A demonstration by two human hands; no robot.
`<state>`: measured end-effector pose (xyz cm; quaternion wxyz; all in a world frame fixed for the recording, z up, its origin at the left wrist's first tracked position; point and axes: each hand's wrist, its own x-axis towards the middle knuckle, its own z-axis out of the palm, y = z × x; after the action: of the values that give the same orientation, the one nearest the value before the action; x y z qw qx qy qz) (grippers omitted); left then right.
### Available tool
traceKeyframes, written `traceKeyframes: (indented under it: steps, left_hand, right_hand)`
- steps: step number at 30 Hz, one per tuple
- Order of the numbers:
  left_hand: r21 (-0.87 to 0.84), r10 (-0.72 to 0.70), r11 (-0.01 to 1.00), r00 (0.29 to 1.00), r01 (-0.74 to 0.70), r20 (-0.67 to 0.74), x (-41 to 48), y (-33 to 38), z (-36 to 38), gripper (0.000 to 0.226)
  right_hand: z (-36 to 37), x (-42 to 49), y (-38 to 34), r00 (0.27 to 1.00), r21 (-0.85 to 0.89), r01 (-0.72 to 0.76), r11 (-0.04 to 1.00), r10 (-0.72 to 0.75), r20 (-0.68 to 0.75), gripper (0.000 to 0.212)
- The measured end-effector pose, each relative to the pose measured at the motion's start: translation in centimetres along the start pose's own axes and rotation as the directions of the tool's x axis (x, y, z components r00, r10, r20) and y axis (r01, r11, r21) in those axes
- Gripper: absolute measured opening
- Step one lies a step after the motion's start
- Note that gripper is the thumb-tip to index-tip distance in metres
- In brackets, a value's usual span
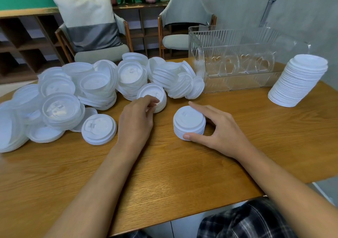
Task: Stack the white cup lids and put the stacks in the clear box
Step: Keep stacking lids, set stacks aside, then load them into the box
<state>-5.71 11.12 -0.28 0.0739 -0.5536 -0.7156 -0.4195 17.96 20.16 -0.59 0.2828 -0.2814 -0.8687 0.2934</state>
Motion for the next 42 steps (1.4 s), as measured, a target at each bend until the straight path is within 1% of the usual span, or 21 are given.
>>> traceKeyframes:
  steps: [6, 9, 10, 12, 14, 16, 18, 20, 21, 22, 23, 27, 29, 31, 33, 35, 37, 39, 42]
  left_hand:
    - [-0.002, 0.030, 1.000, 0.999, -0.030, -0.018, -0.2, 0.6, -0.5, 0.025]
    - [-0.015, 0.067, 0.998, 0.995, -0.068, -0.076, -0.1, 0.9, -0.7, 0.024]
    - [-0.041, 0.084, 0.995, 0.991, -0.088, -0.102, -0.1, 1.2, -0.7, 0.023]
    - [-0.162, 0.080, 0.982, 0.987, -0.101, -0.137, -0.3, 2.1, -0.9, 0.019]
    - [-0.320, -0.008, 0.947, 0.992, -0.033, -0.128, -0.4, 3.0, -1.1, 0.019]
    - [-0.448, -0.138, 0.889, 0.989, 0.099, -0.057, -0.5, 3.5, -1.2, 0.025]
    - [-0.580, -0.233, 0.780, 0.969, 0.233, 0.076, -0.3, 3.8, -1.5, 0.034]
    - [-0.694, -0.266, 0.627, 0.935, 0.353, 0.235, -0.2, 4.3, -1.7, 0.044]
    - [-0.712, -0.258, 0.588, 0.923, 0.385, 0.287, -0.2, 4.4, -1.7, 0.050]
    - [-0.706, -0.239, 0.588, 0.919, 0.395, 0.314, -0.2, 4.4, -1.6, 0.054]
    - [-0.686, -0.219, 0.614, 0.919, 0.390, 0.327, -0.3, 4.3, -1.4, 0.055]
    - [-0.527, -0.158, 0.799, 0.947, 0.290, 0.281, -0.8, 3.7, -0.7, 0.041]
    - [-0.454, -0.141, 0.851, 0.949, 0.262, 0.283, -1.0, 3.6, -0.3, 0.034]
    - [-0.405, -0.118, 0.881, 0.942, 0.246, 0.316, -1.2, 3.6, 0.0, 0.026]
    - [-0.344, -0.089, 0.915, 0.935, 0.213, 0.343, -1.4, 3.7, 0.1, 0.024]
    - [-0.311, -0.078, 0.932, 0.942, 0.186, 0.327, -1.5, 3.9, 0.0, 0.028]
    - [-0.302, -0.059, 0.941, 0.954, 0.151, 0.294, -1.5, 3.9, -0.1, 0.039]
    - [-0.329, -0.035, 0.933, 0.947, 0.146, 0.320, -1.4, 3.9, -0.2, 0.050]
    - [-0.402, -0.025, 0.897, 0.930, 0.183, 0.367, -1.5, 4.2, -0.3, 0.052]
  right_hand:
    - [-0.1, -0.1, 0.0, 1.000, -0.004, -0.009, 1.000, 0.009, 0.008, 0.095]
    - [-0.1, -0.1, 0.0, 1.000, -0.013, -0.011, 1.000, 0.011, 0.010, 0.094]
    - [-0.1, -0.1, 0.0, 1.000, -0.016, -0.012, 1.000, 0.012, 0.010, 0.094]
    - [-0.1, -0.1, -0.1, 1.000, -0.020, -0.008, 1.000, 0.008, 0.008, 0.094]
    - [-0.1, 0.0, -0.1, 1.000, -0.023, 0.010, 1.000, -0.010, 0.003, 0.093]
    - [0.0, 0.0, 0.0, 1.000, -0.027, 0.025, 0.999, -0.025, -0.002, 0.090]
    - [0.0, 0.0, 0.0, 0.999, -0.031, 0.035, 0.999, -0.036, -0.006, 0.086]
    - [0.0, 0.0, -0.1, 0.999, -0.027, 0.047, 0.999, -0.048, -0.014, 0.084]
    - [0.0, 0.0, -0.2, 0.998, -0.016, 0.052, 0.999, -0.052, -0.018, 0.084]
    - [0.0, 0.1, -0.3, 0.998, 0.000, 0.055, 0.998, -0.055, -0.019, 0.086]
    - [-0.1, 0.1, -0.4, 0.998, 0.016, 0.056, 0.998, -0.056, -0.017, 0.090]
    - [-0.1, 0.0, -0.3, 1.000, 0.018, 0.026, 0.999, -0.026, -0.001, 0.105]
    - [-0.1, 0.0, -0.2, 1.000, 0.015, 0.030, 0.999, -0.030, 0.001, 0.104]
    - [0.0, 0.0, -0.1, 0.998, 0.001, 0.059, 0.998, -0.059, -0.011, 0.096]
    - [0.1, 0.0, 0.1, 0.997, -0.020, 0.070, 0.997, -0.070, -0.013, 0.090]
    - [0.1, 0.0, 0.2, 0.997, -0.030, 0.072, 0.997, -0.073, -0.013, 0.087]
    - [0.1, 0.0, 0.3, 0.997, -0.035, 0.077, 0.996, -0.078, -0.017, 0.085]
    - [0.1, -0.1, 0.2, 0.997, -0.035, 0.076, 0.997, -0.076, -0.021, 0.084]
    - [0.1, -0.1, 0.2, 0.997, -0.028, 0.071, 0.997, -0.072, -0.024, 0.087]
